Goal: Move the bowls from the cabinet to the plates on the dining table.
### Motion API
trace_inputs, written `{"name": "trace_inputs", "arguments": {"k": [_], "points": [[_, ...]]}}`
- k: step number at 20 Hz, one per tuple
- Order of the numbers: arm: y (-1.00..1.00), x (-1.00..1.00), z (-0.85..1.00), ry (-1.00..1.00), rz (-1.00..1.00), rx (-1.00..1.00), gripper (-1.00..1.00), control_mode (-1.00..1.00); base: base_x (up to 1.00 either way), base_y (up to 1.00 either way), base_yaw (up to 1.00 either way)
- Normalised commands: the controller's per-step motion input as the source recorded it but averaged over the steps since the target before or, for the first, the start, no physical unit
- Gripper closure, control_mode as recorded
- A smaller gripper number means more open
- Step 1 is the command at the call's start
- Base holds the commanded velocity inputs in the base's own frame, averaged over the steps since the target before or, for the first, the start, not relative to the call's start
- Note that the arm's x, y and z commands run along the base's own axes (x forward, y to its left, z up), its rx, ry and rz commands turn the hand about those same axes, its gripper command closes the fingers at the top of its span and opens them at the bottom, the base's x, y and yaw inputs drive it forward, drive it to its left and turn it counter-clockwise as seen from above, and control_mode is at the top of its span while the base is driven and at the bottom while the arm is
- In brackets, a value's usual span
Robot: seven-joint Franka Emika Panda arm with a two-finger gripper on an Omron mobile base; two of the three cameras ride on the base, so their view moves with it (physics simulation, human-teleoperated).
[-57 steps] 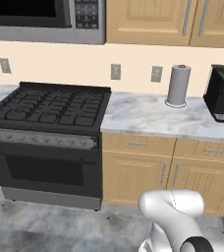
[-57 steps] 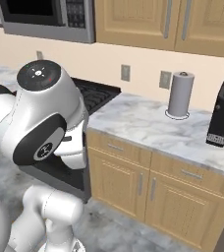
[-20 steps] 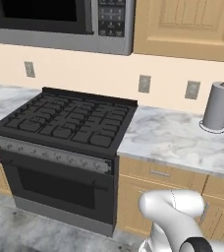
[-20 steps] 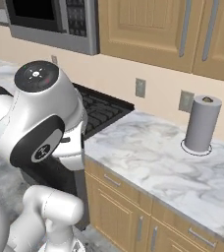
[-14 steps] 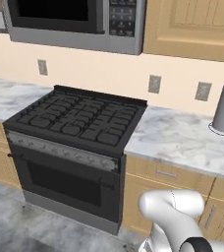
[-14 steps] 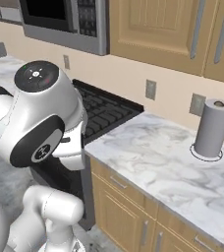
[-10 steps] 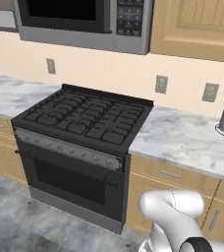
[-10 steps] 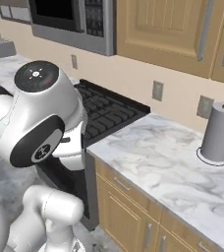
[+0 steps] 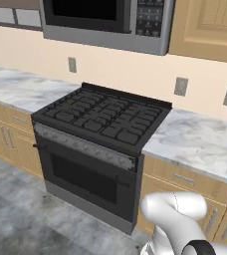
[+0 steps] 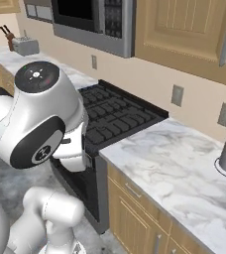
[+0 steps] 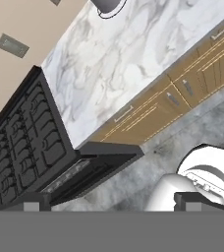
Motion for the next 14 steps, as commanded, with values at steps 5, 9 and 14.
{"name": "trace_inputs", "arguments": {"k": [5,9,14], "points": [[0.0,0.0,0.0,0.0,0.0,0.0,-1.0,1.0,0.0,0.0,0.25],[0.0,0.0,0.0,0.0,0.0,0.0,-1.0,1.0,0.0,0.0,0.25],[0.0,0.0,0.0,0.0,0.0,0.0,-1.0,1.0,0.0,0.0,0.25]]}}
